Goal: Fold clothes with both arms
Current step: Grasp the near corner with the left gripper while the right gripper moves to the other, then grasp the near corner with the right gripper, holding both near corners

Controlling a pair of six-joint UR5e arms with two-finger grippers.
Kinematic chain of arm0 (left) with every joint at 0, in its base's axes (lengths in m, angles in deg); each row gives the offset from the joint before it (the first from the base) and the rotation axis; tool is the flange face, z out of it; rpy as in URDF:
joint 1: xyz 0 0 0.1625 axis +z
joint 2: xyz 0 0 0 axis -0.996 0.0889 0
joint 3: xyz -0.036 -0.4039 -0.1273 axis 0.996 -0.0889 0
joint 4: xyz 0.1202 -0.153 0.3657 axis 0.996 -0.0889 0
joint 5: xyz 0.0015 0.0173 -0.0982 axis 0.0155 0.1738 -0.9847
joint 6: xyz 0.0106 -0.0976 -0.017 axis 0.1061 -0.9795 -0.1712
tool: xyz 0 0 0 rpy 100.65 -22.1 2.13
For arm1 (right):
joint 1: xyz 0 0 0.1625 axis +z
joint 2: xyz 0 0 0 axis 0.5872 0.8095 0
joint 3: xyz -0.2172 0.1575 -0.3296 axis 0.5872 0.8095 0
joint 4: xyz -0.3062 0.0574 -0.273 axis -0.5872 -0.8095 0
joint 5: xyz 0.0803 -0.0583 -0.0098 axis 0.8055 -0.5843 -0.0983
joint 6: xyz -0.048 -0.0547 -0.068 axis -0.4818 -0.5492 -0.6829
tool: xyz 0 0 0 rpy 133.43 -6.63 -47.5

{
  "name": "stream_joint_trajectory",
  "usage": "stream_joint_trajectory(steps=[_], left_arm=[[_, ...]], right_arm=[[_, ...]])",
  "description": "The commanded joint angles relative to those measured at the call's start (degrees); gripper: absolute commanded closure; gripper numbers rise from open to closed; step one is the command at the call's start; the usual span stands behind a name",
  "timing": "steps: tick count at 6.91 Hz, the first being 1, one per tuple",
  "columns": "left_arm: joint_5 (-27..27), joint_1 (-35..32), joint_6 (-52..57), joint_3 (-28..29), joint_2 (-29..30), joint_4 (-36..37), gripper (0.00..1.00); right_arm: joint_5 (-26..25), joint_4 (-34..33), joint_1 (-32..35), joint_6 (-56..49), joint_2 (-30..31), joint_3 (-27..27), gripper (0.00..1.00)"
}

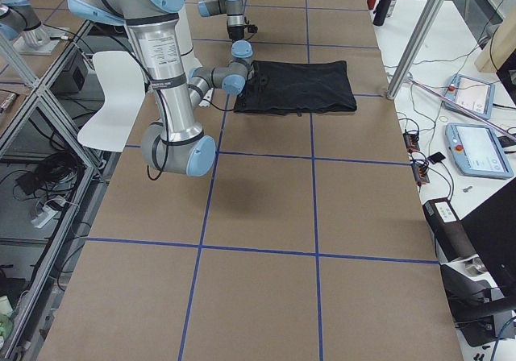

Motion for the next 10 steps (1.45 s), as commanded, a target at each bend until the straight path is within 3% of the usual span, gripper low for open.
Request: stream_joint_trajectory(steps=[1,10], left_arm=[[0.00,0.06,0.03,-0.03,0.01,0.00,1.00],[0.00,-0.03,0.03,-0.03,0.28,0.00,1.00]], right_arm=[[-0.02,-1.09,-1.09,-0.05,0.03,0.24,0.00],[-0.02,-1.28,-1.89,-0.05,0.29,0.60,0.00]])
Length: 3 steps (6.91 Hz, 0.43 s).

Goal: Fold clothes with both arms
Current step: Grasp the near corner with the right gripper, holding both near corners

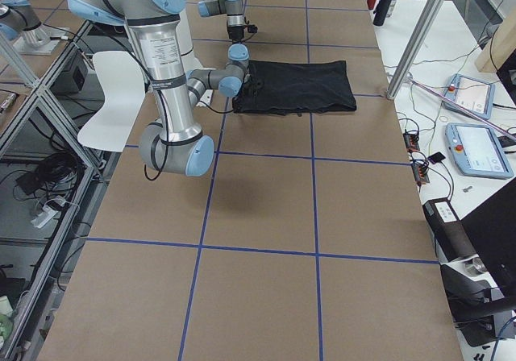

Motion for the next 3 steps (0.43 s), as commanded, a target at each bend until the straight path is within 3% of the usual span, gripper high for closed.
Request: stream_joint_trajectory(steps=[1,3], left_arm=[[0.09,-0.01,0.02,0.00,0.09,0.00,1.00],[0.09,0.08,-0.07,-0.09,0.09,0.00,1.00]], right_arm=[[0.00,0.00,0.02,0.00,0.08,0.09,0.00],[0.08,0.00,-0.25,0.00,0.60,0.01,0.00]])
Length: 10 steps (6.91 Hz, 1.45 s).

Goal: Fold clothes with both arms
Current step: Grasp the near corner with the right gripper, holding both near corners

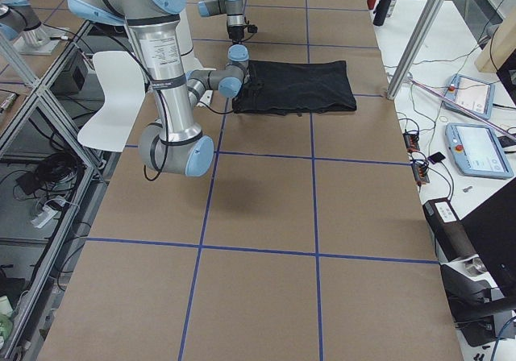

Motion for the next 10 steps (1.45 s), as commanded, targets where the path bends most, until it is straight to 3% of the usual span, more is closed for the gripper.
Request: stream_joint_trajectory(steps=[1,5,6,9,10], left_arm=[[-0.04,-0.01,-0.07,-0.03,0.10,0.00,1.00],[0.05,-0.01,-0.07,-0.03,0.02,0.00,1.00],[0.05,-0.01,-0.07,-0.03,0.01,0.00,1.00],[0.05,-0.10,-0.07,-0.03,0.01,0.00,1.00],[0.05,-0.01,-0.07,-0.03,0.01,0.00,1.00]], right_arm=[[0.16,0.00,-0.12,0.00,0.25,0.03,0.00],[0.25,0.17,-0.30,0.00,0.08,1.26,0.00],[0.34,0.18,-0.30,0.00,0.08,1.26,0.04],[0.07,0.26,-0.21,0.00,-0.01,0.64,0.57],[0.25,0.26,0.14,0.00,-0.10,0.55,0.66]])
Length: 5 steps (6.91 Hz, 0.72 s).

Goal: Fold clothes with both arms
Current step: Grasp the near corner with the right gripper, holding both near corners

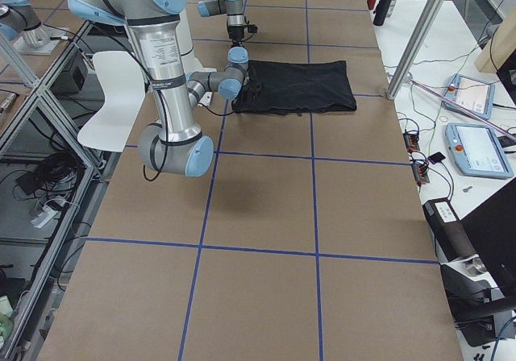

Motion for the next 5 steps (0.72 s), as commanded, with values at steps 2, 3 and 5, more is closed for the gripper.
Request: stream_joint_trajectory(steps=[2,3,5], left_arm=[[0.00,-0.04,0.00,-0.09,0.09,0.00,1.00],[0.00,-0.04,0.00,-0.09,0.00,0.00,1.00],[-0.09,-0.22,0.00,-0.62,0.00,0.00,1.00]], right_arm=[[-0.19,0.00,0.36,0.00,-0.07,-0.27,0.89],[-0.19,0.00,0.36,0.00,-0.16,-0.18,0.98],[0.07,0.18,0.44,0.17,-0.33,-0.27,1.00]])
